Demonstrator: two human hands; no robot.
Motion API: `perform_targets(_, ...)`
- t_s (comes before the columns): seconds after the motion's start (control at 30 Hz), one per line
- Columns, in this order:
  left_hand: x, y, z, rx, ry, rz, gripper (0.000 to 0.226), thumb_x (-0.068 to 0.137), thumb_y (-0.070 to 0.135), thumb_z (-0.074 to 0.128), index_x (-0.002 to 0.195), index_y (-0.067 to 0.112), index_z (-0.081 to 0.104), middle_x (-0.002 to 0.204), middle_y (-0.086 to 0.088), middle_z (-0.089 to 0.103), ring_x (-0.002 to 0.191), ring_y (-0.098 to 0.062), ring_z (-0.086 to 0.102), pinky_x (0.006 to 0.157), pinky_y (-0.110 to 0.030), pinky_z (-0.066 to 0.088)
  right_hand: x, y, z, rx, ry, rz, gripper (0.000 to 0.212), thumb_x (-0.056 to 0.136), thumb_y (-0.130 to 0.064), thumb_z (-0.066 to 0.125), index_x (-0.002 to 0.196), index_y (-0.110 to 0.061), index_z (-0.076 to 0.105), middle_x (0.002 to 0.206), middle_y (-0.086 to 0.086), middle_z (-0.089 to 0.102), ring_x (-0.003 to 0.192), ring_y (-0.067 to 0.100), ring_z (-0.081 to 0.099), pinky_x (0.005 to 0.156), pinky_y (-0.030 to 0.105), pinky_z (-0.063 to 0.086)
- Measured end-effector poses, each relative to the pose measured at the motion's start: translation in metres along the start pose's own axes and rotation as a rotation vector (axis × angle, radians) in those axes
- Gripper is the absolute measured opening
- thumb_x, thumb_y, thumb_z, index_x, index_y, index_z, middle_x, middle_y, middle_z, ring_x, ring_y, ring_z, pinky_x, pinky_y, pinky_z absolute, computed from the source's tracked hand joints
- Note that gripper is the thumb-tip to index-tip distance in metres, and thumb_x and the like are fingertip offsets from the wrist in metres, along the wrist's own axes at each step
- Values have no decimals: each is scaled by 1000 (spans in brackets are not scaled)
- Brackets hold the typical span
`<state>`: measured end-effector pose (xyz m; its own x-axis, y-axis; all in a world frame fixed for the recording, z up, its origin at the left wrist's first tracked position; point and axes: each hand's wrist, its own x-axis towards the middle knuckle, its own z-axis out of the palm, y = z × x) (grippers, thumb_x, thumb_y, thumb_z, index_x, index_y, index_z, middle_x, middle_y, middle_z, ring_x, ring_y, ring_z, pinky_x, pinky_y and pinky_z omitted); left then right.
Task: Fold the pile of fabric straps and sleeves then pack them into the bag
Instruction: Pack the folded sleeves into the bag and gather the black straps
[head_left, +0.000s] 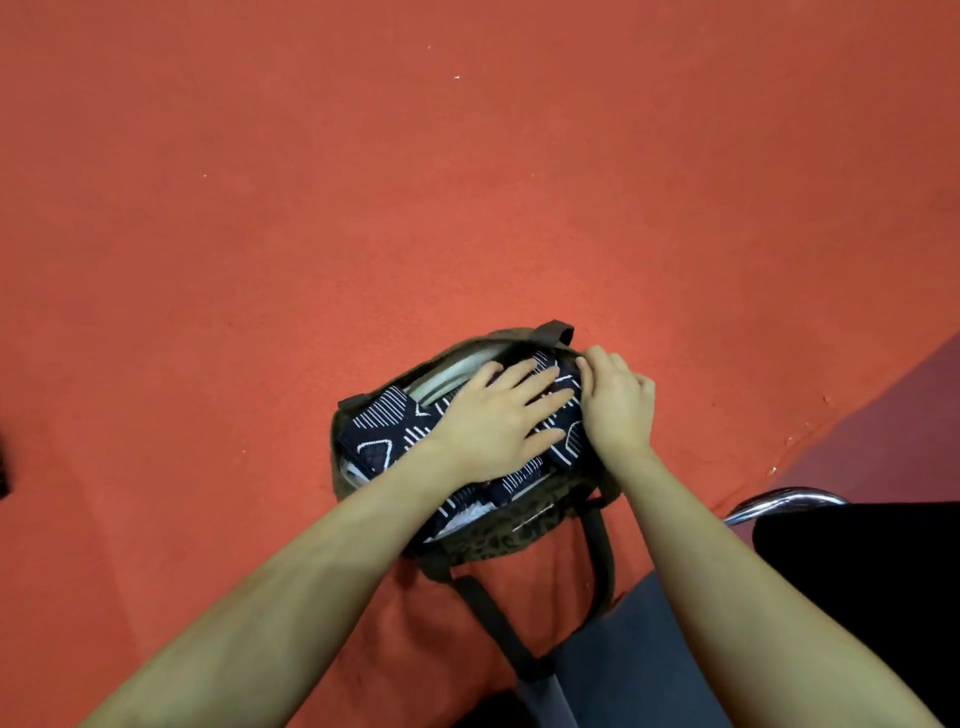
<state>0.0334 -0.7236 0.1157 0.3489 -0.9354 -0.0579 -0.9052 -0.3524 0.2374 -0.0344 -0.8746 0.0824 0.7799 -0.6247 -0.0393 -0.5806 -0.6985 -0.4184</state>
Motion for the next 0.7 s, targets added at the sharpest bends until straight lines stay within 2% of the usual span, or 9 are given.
perform_targets(0.03,-3,1,3,12,-104,-11,55,98,54,29,146,28,37,156,-1,27,143,-23,24,112,-41,13,-1,2,0,-5,8,1,25,103,-26,35,98,-13,56,91,7,62,90,29,57,89,40,29)
perform_targets(0.1,-9,-2,8,11,-260,-75,59,97,60,18,151,38,11,160,8,-3,147,-18,-6,117,-42,-6,-4,5,0,6,28,0,23,104,-27,33,93,-15,51,86,6,62,85,28,57,84,40,30)
perform_targets(0.17,-13,-6,11,29,-308,-99,60,95,63,14,150,42,1,158,12,-11,146,-18,-13,117,-43,-12,-4,6,-3,33,58,-16,20,104,-25,34,86,-20,42,77,2,58,76,27,54,80,38,29)
perform_targets(0.27,-17,-9,16,26,-316,-110,60,95,64,13,149,44,-4,158,12,-14,146,-18,-15,116,-43,-15,-3,5,-6,46,164,-67,22,103,-24,35,82,-22,40,68,0,54,60,23,41,72,36,24)
perform_targets(0.37,-21,-8,18,67,-279,-97,61,96,62,15,150,40,-3,159,9,-12,145,-16,-18,114,-42,-20,-4,3,-13,-32,307,-166,29,100,-24,35,78,-14,53,59,2,53,52,17,31,63,30,9)
perform_targets(0.43,-21,-5,19,98,-261,-85,61,97,61,15,151,37,-2,159,6,-10,145,-17,-20,113,-43,-22,0,-1,-23,-142,369,-256,25,96,-18,41,80,-12,60,56,1,51,48,18,31,62,30,5)
perform_targets(0.57,-21,2,16,143,-253,-84,59,98,57,12,151,34,-1,160,4,-8,145,-17,-19,113,-44,-22,8,-11,-38,-267,451,-366,13,91,-15,54,83,-13,65,56,-1,49,43,22,41,61,32,14)
perform_targets(0.7,-28,-6,7,131,-249,-100,58,98,57,8,151,36,3,160,6,-4,146,-16,-14,111,-42,-24,6,-26,-45,-219,502,-365,22,94,-20,47,81,-16,65,57,-1,50,45,22,44,60,34,16)
